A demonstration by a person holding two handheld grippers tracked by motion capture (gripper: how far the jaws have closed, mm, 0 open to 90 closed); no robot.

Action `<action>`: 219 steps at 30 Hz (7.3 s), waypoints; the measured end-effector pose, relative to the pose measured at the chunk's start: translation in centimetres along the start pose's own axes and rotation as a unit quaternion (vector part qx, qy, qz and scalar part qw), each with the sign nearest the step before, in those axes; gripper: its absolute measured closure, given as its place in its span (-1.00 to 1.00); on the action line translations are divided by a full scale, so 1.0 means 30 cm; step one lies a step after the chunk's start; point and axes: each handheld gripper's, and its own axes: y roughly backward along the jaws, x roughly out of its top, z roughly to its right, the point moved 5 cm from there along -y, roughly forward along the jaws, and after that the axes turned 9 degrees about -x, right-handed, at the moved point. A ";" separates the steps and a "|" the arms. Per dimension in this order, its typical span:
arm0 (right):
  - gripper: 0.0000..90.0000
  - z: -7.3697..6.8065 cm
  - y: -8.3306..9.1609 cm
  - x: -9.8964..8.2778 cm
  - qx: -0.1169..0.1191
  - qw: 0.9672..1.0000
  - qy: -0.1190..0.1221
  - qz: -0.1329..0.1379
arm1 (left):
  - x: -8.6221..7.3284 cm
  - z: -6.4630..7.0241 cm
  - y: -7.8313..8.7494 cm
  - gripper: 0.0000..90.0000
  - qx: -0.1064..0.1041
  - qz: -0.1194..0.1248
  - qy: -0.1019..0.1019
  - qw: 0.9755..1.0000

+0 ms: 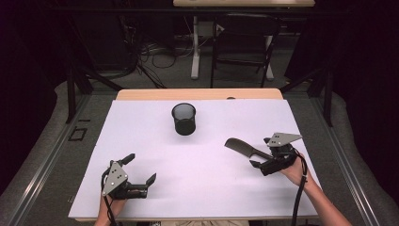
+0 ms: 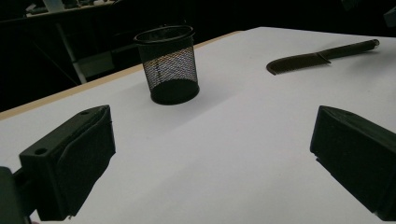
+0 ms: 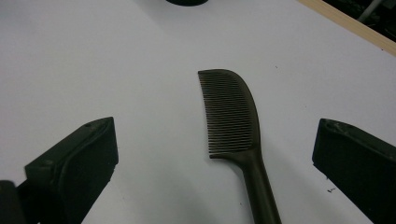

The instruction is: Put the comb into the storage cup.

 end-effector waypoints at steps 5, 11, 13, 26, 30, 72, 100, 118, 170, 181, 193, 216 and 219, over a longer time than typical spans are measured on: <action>-1.00 0.015 -0.005 0.008 0.002 1.000 0.007 -0.009 | -0.001 0.004 -0.004 -1.00 -0.003 -0.002 0.002 1.000; -1.00 0.037 -0.016 0.016 0.006 1.000 0.014 -0.026 | -0.001 0.005 -0.006 -1.00 -0.004 -0.003 0.001 1.000; -1.00 0.043 -0.020 0.018 0.007 1.000 0.013 -0.028 | -0.001 0.006 -0.006 -1.00 -0.005 -0.003 0.001 1.000; -1.00 0.075 -0.039 0.019 0.010 0.998 0.023 -0.054 | -0.002 0.005 -0.013 -1.00 -0.008 -0.007 0.002 1.000; -1.00 0.085 -0.045 0.019 0.012 0.997 0.028 -0.065 | -0.001 0.003 -0.012 -1.00 -0.007 -0.006 0.002 1.000; -1.00 0.102 -0.137 0.002 0.034 0.975 0.097 -0.199 | -0.001 0.001 -0.011 -1.00 -0.004 -0.007 -0.001 1.000; 0.21 0.094 -0.184 -0.012 0.042 0.946 0.142 -0.290 | -0.001 0.002 -0.012 -1.00 -0.004 -0.008 -0.002 1.000; 0.46 0.096 -0.222 -0.031 0.040 0.930 0.153 -0.333 | -0.001 0.001 -0.012 -1.00 -0.004 -0.009 -0.002 1.000; 0.62 0.086 -0.115 0.054 0.022 0.986 0.039 -0.160 | 0.000 0.003 -0.011 -1.00 -0.004 -0.007 0.000 1.000; 0.62 0.059 -0.106 0.072 0.021 0.994 0.023 -0.105 | -0.001 0.003 -0.011 -1.00 -0.004 -0.010 -0.002 1.000; 0.62 0.034 -0.114 0.083 0.012 0.999 -0.001 -0.049 | 0.000 0.002 -0.007 -1.00 -0.002 -0.007 -0.001 1.000; 0.62 0.011 -0.131 0.100 -0.006 1.000 -0.025 0.014 | 0.000 0.002 -0.007 -1.00 -0.001 -0.007 -0.001 1.000; 0.62 0.009 -0.132 0.102 -0.007 1.000 -0.025 0.017 | 0.001 0.002 -0.007 -1.00 -0.001 -0.007 -0.001 1.000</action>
